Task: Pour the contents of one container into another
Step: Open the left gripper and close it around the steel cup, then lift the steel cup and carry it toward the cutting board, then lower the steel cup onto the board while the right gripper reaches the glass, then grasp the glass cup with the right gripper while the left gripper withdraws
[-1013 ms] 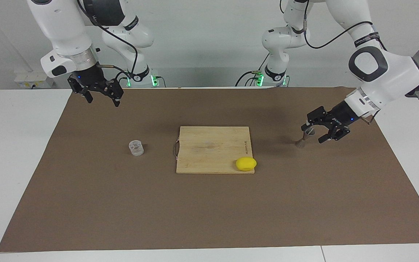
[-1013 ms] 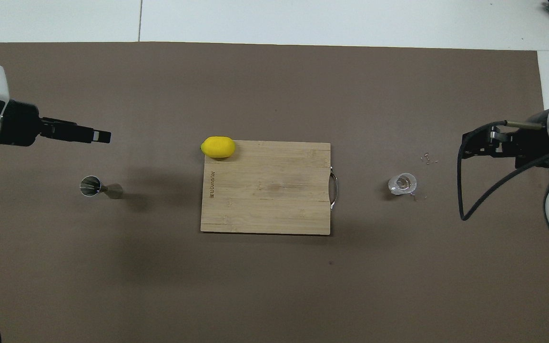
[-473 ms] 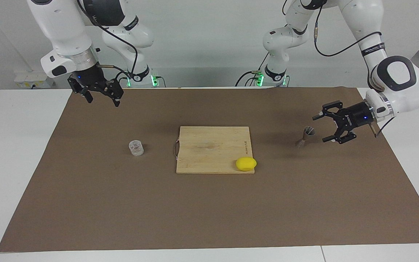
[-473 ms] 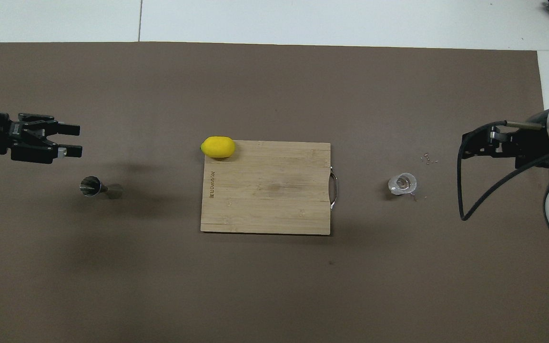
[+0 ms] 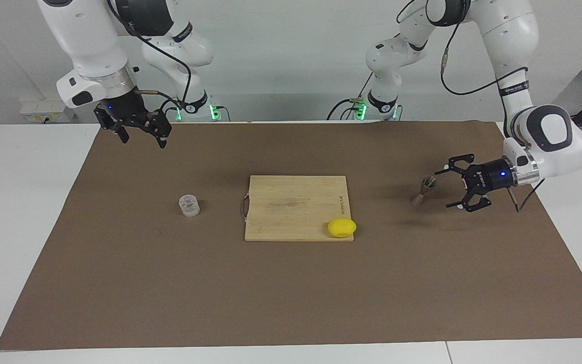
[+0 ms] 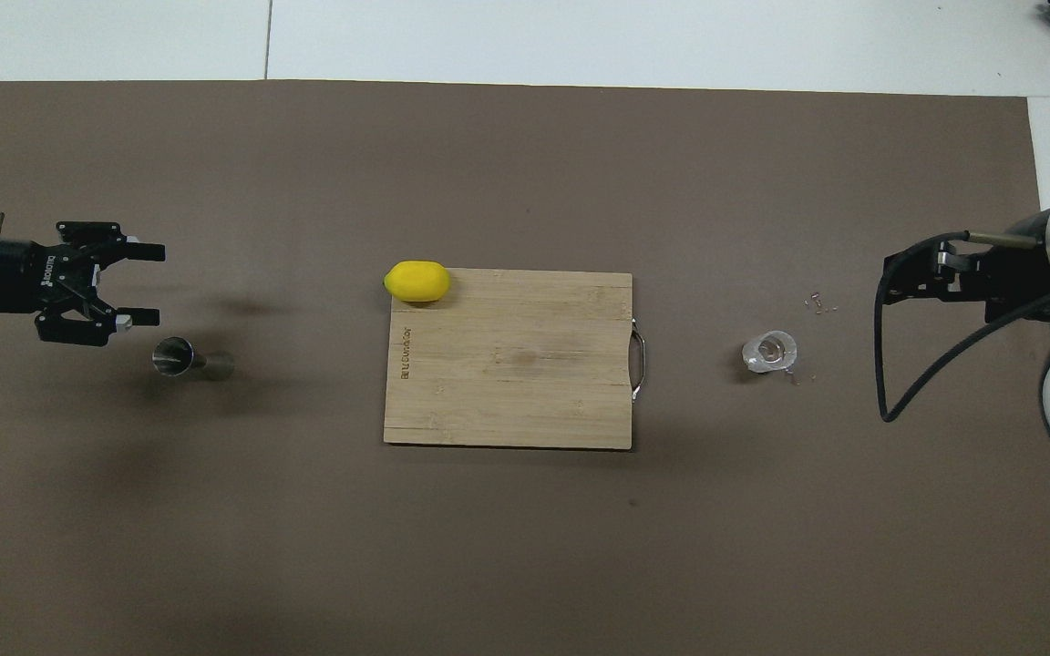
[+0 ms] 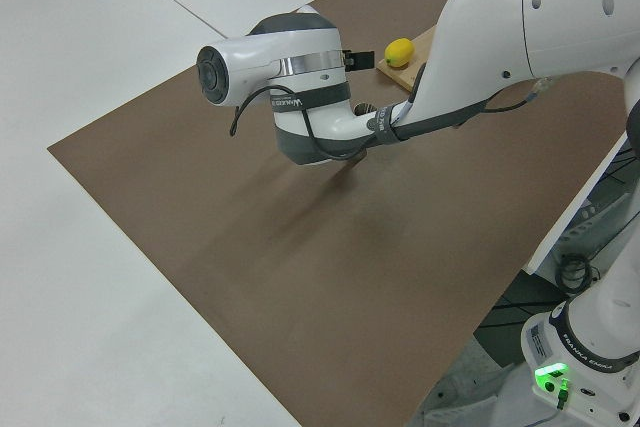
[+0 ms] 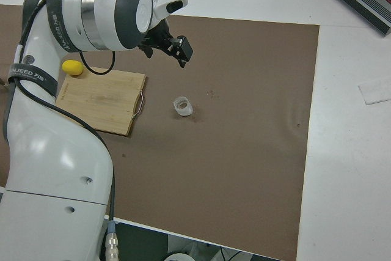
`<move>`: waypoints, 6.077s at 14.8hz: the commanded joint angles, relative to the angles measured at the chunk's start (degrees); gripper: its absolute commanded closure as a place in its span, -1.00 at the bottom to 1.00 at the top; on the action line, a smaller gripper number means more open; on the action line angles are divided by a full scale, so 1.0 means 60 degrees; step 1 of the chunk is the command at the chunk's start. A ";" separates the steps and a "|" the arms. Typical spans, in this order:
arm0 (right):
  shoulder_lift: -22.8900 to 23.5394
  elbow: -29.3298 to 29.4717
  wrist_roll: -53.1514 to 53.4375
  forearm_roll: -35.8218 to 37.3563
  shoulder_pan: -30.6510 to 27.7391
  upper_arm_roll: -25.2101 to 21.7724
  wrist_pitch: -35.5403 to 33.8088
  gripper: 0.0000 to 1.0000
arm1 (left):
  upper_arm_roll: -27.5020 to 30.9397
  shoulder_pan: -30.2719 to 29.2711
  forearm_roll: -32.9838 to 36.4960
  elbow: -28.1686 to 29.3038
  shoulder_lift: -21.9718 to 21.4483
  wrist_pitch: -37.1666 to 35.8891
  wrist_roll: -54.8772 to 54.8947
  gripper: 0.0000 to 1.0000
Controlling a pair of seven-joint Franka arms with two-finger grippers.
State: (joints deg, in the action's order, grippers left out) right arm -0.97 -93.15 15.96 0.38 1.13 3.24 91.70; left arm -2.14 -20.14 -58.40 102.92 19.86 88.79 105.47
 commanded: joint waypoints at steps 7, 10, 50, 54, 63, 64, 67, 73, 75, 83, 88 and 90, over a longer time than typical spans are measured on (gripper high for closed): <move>-0.0175 -0.0178 -0.0170 -0.0253 -0.0129 0.0032 -0.0151 -1.00 | -0.0039 -0.0994 -0.0711 0.1595 0.0234 -0.1556 0.5166 -1.00; -0.0190 -0.0178 -0.0141 -0.0253 -0.0129 0.0032 -0.0151 -1.00 | -0.0025 -0.1140 -0.0814 0.1946 0.0352 -0.1527 0.5976 -1.00; -0.0205 -0.0295 0.3355 -0.0530 -0.0611 0.0017 -0.0020 -0.99 | -0.0069 0.3104 -0.4165 0.2635 -0.0335 -0.0196 0.3311 0.43; -0.0117 -0.0455 0.5493 -0.1701 -0.1124 0.0017 -0.0019 -1.00 | -0.0083 0.4699 -0.5438 0.3104 -0.0731 0.1326 0.3296 0.43; 0.0598 -0.1935 0.8267 -0.3356 -0.1578 0.0017 0.1577 -1.00 | -0.0083 0.8042 -0.9409 0.3018 -0.0469 0.5048 0.4727 0.39; 0.0920 -0.1935 0.8267 -0.3562 -0.1739 0.0017 0.1650 -1.00 | -0.0083 0.8203 -0.9630 0.3032 -0.0454 0.5137 0.4891 0.38; 0.1770 -0.1965 0.8135 -0.3681 -0.1785 0.0017 0.2278 -1.00 | -0.0083 0.8293 -1.0259 0.3120 -0.0149 0.5168 0.5869 0.38; 0.1979 -0.3354 0.8033 -0.4486 -0.1682 0.0032 0.3598 -1.00 | -0.0098 0.8512 -1.0877 0.3032 0.0293 0.5065 0.6884 0.30; 0.1963 -0.3633 0.7741 -0.4662 -0.1682 0.0032 0.3686 -1.00 | -0.0083 0.8527 -1.0863 0.3061 0.0293 0.5094 0.7045 0.29; 0.1992 -0.4776 0.6863 -0.5497 -0.1638 0.0032 0.5195 -1.00 | -0.0039 0.8163 -1.0790 0.3164 0.0293 0.5183 0.7046 -1.00; 0.2372 -0.4865 0.6570 -0.6141 -0.1462 0.0046 0.5590 -1.00 | -0.0039 0.7343 -0.9826 0.3938 -0.0363 0.4904 0.7031 -1.00; 0.2578 -0.4967 0.5897 -0.6754 -0.1447 0.0032 0.5708 -0.99 | -0.0039 0.6918 -0.9239 0.4495 -0.0877 0.4759 0.7002 -1.00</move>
State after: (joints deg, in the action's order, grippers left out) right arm 13.41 -121.84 55.74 -36.39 -7.50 3.32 123.97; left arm -2.14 24.12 -116.62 124.31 19.78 119.06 146.63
